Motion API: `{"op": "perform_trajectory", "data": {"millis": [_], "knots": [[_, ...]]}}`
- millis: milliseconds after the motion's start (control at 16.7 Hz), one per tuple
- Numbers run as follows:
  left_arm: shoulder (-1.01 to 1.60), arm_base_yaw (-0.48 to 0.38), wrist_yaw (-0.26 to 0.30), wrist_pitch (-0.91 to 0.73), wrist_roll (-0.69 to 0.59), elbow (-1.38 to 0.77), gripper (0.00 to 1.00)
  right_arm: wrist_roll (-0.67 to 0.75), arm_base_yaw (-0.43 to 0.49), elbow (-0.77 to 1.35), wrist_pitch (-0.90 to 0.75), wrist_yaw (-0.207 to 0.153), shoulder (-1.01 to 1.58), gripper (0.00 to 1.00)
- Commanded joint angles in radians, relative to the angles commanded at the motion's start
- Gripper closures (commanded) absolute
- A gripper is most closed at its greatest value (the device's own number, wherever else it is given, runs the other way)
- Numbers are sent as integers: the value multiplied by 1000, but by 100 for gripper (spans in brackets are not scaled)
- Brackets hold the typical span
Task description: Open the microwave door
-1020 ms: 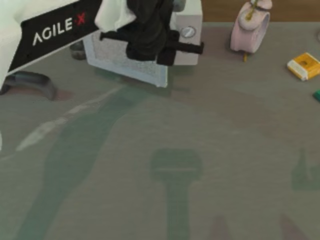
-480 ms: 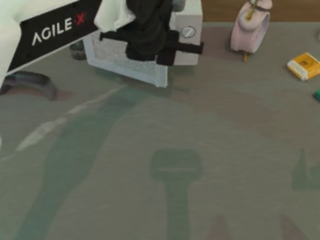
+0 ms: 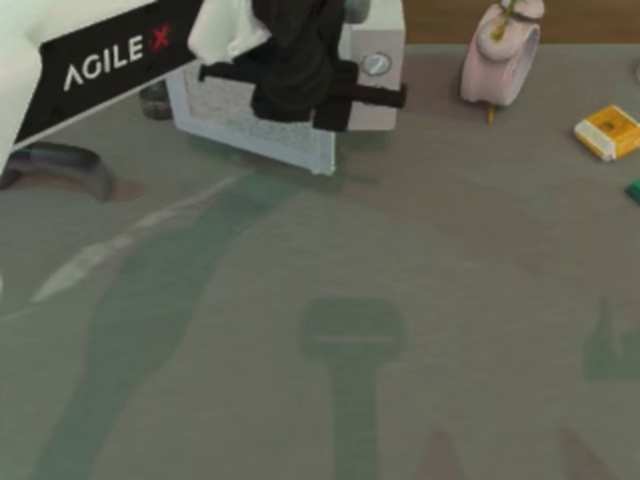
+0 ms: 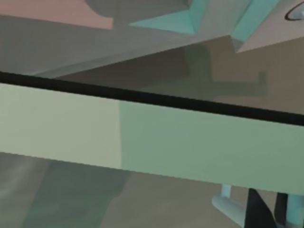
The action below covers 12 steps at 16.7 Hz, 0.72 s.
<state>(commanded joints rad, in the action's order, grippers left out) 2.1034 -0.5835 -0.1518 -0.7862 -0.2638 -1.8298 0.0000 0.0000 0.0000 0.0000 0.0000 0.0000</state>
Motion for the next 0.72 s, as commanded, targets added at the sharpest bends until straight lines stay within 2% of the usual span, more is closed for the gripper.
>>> {"op": "perform_trajectory", "data": {"millis": [420,720], "knots": [[-1,-6,8,2,-1,3,100,0,0,0,0,0,0,0],[-68,17,46,46,81,98,100,0,0,0,0,0,0,0]]}}
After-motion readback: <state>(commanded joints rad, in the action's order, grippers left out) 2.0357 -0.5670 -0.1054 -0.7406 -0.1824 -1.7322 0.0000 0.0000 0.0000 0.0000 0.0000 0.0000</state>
